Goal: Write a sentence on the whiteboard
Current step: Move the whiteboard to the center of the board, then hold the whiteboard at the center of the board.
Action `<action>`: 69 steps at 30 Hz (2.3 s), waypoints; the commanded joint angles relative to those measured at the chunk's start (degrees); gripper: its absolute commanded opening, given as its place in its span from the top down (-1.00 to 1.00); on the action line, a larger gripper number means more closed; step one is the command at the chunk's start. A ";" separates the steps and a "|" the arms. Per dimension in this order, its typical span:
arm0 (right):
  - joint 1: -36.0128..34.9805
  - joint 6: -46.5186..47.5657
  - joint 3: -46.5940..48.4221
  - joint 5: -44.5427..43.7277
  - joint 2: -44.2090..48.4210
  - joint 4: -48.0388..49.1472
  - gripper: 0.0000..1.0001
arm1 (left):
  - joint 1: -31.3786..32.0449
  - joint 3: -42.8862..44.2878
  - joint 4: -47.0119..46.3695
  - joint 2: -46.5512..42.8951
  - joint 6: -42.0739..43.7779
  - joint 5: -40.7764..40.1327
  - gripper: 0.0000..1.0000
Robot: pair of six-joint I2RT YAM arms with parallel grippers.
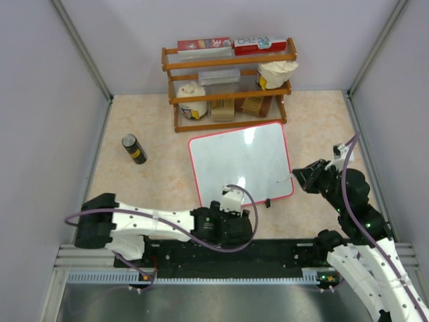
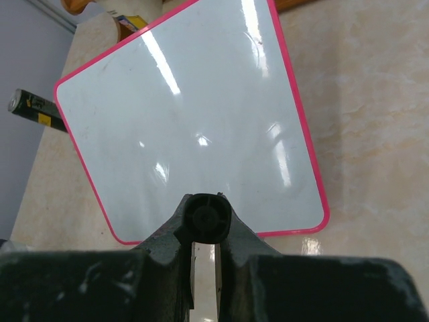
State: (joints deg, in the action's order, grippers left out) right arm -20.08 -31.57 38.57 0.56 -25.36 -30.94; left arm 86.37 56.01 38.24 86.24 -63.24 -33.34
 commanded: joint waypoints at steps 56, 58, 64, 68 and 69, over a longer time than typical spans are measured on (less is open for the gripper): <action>0.39 4.85 -3.59 12.63 -8.47 14.33 1.00 | -75.99 -19.00 -26.02 -40.79 30.73 62.95 -0.98; 0.39 4.85 -3.85 12.71 -8.73 14.68 1.00 | -77.31 -20.14 -26.37 -41.85 30.20 63.66 -0.98; 0.39 5.29 -3.85 12.45 -8.65 15.03 1.00 | -78.28 -21.38 -26.81 -43.08 30.37 65.68 -0.98; 0.39 5.03 -3.59 12.36 -8.56 14.77 1.00 | -78.46 -21.21 -25.68 -43.96 31.16 65.69 -0.98; 0.39 5.12 -3.67 12.45 -8.47 14.77 1.00 | -78.54 -21.12 -25.06 -44.14 31.42 65.69 -0.98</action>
State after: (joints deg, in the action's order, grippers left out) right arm -20.08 -27.00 33.06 12.78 -34.22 -18.85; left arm 8.29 35.00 14.57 43.42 -32.84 30.68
